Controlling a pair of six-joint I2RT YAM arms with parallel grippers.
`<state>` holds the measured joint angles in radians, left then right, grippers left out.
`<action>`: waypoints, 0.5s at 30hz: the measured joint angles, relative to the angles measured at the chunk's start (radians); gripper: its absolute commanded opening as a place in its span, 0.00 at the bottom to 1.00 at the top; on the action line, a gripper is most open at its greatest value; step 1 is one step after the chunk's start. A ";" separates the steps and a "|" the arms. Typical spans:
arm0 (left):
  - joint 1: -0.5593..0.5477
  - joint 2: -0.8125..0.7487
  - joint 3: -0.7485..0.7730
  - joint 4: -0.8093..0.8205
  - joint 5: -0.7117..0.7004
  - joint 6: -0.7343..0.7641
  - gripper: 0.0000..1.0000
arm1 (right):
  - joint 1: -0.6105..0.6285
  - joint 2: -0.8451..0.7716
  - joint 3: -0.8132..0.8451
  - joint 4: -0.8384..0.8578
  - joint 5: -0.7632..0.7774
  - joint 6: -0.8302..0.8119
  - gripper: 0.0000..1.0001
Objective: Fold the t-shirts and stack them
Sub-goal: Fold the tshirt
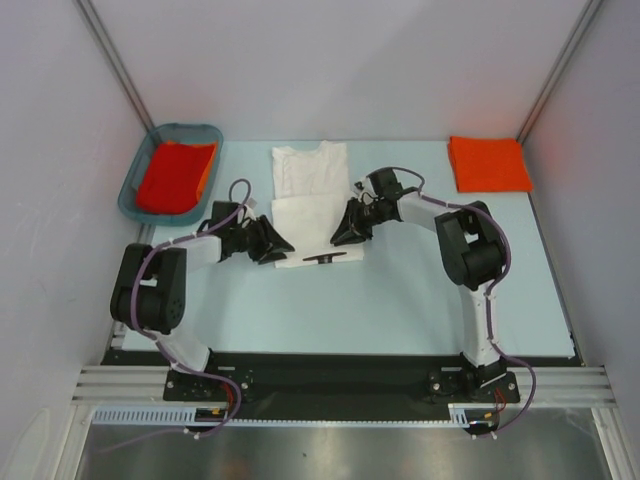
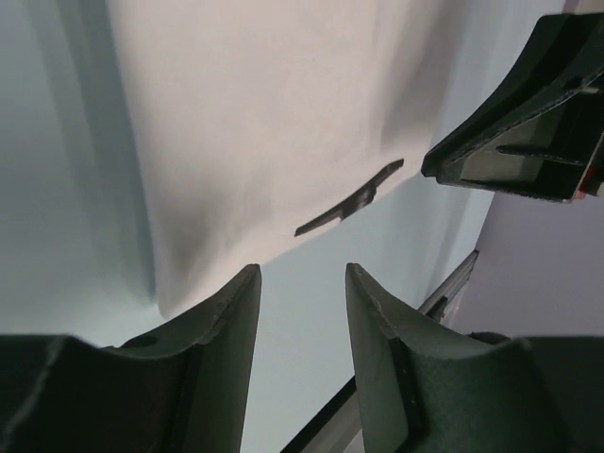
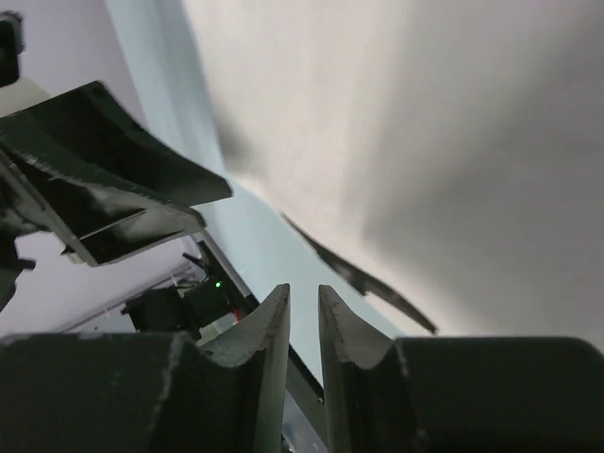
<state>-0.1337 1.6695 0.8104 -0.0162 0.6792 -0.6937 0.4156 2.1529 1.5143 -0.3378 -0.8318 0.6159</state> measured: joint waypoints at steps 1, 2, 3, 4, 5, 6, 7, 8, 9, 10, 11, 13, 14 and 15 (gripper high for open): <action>0.000 0.007 0.001 0.005 -0.011 -0.007 0.47 | -0.004 0.003 -0.007 0.000 0.014 0.008 0.26; 0.001 0.001 0.001 0.004 -0.026 -0.014 0.48 | -0.010 0.003 -0.024 0.001 0.032 0.017 0.26; 0.001 -0.016 0.000 0.006 -0.043 -0.018 0.50 | -0.017 -0.010 -0.048 0.007 0.048 0.026 0.27; 0.001 -0.045 -0.006 0.010 -0.063 -0.025 0.55 | -0.023 -0.027 -0.080 0.015 0.068 0.039 0.32; 0.001 -0.087 -0.019 0.010 -0.085 -0.032 0.59 | -0.027 -0.055 -0.120 0.024 0.089 0.050 0.34; 0.001 -0.145 -0.039 0.009 -0.106 -0.042 0.61 | -0.032 -0.089 -0.166 0.027 0.109 0.067 0.35; 0.001 -0.195 -0.059 0.014 -0.127 -0.052 0.62 | -0.036 -0.122 -0.207 0.037 0.124 0.076 0.39; 0.000 -0.260 -0.085 0.019 -0.147 -0.071 0.63 | -0.040 -0.167 -0.255 0.044 0.142 0.097 0.39; 0.000 -0.322 -0.117 0.026 -0.166 -0.097 0.64 | -0.041 -0.213 -0.299 0.054 0.160 0.123 0.39; -0.003 -0.381 -0.153 0.040 -0.189 -0.123 0.70 | -0.040 -0.257 -0.343 0.079 0.179 0.151 0.42; -0.006 -0.434 -0.193 0.049 -0.218 -0.164 0.74 | -0.037 -0.303 -0.394 0.119 0.199 0.183 0.46; -0.021 -0.521 -0.285 0.064 -0.285 -0.256 0.76 | -0.027 -0.386 -0.487 0.179 0.247 0.248 0.58; -0.036 -0.556 -0.336 0.071 -0.326 -0.312 0.76 | -0.019 -0.430 -0.547 0.235 0.281 0.298 0.59; -0.049 -0.575 -0.372 0.071 -0.351 -0.354 0.77 | -0.010 -0.470 -0.606 0.283 0.314 0.341 0.59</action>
<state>-0.1825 1.0946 0.4381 0.0551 0.3286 -1.0481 0.4061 1.6829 0.9085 -0.0544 -0.5175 0.9573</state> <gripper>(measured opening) 0.759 0.568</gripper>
